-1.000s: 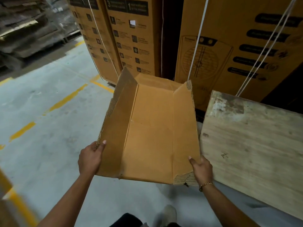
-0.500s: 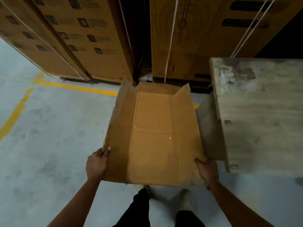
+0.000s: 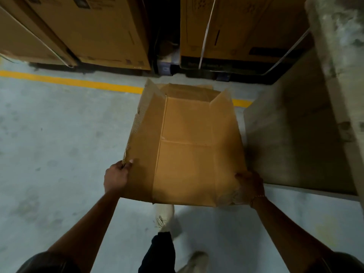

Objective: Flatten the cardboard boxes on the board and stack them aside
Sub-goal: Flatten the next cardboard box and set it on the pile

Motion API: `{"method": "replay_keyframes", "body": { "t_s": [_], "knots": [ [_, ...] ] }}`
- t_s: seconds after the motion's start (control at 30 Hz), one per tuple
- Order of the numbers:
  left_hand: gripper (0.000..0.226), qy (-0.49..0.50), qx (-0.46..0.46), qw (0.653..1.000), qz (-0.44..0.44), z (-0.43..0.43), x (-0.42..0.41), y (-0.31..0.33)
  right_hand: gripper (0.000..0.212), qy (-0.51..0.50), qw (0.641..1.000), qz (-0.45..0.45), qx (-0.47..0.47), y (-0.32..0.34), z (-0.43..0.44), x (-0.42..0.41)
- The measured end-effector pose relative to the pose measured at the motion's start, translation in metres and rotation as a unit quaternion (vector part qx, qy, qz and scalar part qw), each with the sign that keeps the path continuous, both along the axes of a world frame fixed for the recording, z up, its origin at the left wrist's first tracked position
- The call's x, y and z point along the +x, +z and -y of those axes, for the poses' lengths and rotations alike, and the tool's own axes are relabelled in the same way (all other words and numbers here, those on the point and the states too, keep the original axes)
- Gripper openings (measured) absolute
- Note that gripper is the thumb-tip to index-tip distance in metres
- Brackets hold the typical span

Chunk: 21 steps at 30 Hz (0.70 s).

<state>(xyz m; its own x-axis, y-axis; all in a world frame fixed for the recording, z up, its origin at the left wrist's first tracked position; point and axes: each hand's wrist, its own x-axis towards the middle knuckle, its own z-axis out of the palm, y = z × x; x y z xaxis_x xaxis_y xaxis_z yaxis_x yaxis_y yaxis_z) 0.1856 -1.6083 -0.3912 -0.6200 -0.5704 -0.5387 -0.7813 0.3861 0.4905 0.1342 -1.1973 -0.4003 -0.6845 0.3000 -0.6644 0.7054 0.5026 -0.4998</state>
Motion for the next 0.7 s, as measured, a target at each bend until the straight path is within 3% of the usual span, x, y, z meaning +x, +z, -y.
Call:
{"method": "replay_keyframes", "body": {
  "t_s": [0.2,0.4,0.5,0.7],
  "knots": [
    [0.048,-0.02,0.042,0.998,0.038,0.032,-0.012,-0.14,0.045,0.008,0.999,0.039,0.002,-0.138,0.015,-0.019],
    [0.025,-0.045,0.039,0.996,0.068,0.052,-0.018,-0.241,0.047,0.006,0.998,0.058,0.009,-0.235,0.032,-0.026],
    [0.023,-0.042,0.026,0.996,0.074,0.057,-0.013,-0.269,0.046,0.017,0.997,0.067,0.018,-0.267,0.035,-0.021],
    [0.051,-0.05,0.022,0.997,0.061,0.051,-0.002,-0.263,0.055,0.006,0.998,0.065,0.023,-0.27,0.039,-0.007]
  ]
}}
